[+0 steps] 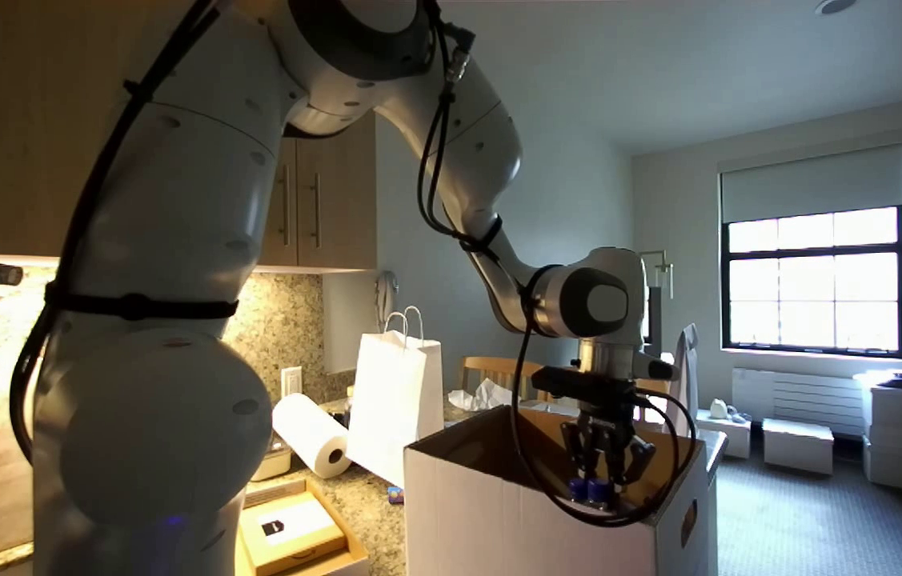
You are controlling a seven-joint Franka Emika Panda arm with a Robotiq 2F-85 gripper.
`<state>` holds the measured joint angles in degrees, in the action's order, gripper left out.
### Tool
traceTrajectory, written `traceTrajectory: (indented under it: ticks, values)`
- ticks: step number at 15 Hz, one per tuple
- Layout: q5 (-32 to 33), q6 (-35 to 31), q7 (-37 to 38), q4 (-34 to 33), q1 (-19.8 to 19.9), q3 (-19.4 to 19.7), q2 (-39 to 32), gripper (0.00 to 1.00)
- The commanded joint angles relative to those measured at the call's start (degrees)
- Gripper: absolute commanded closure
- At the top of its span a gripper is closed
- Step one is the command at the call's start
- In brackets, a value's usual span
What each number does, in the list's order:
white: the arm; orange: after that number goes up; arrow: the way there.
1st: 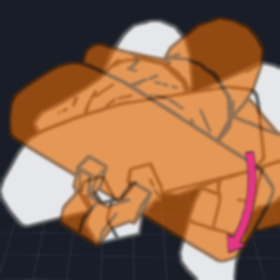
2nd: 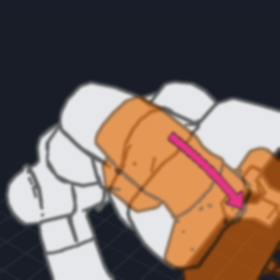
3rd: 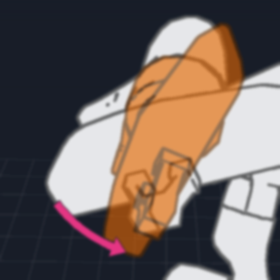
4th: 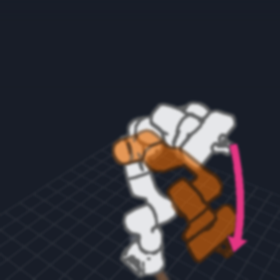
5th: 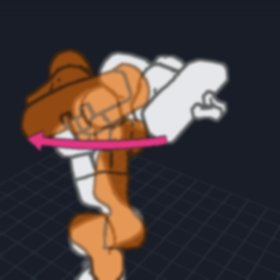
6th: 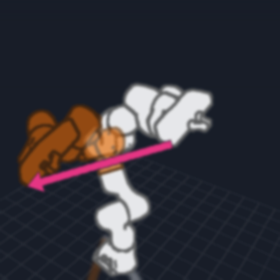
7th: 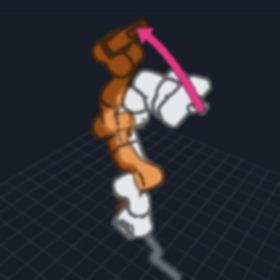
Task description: Pick up the bottle from the countertop and put it in the box.
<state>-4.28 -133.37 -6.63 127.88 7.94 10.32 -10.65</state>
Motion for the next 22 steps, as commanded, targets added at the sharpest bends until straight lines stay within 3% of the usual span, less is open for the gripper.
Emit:
traceTrajectory:
  ticks: [1,13,14,18,20,22]
  values:
    - [2.62,-1.56,4.31,0.71,-0.01,-0.55,-0.71,0.86]
    - [3.02,-1.56,3.75,2.37,1.52,1.19,1.53,0.86]
    - [2.80,-1.52,3.44,2.45,1.65,1.25,1.56,0.47]
    - [2.97,-1.44,3.56,2.97,2.02,1.48,1.75,0.25]
    - [3.02,-1.45,3.62,3.28,2.10,1.55,1.77,0.08]
    - [3.00,-1.45,3.69,3.54,2.16,1.53,1.73,0.01]
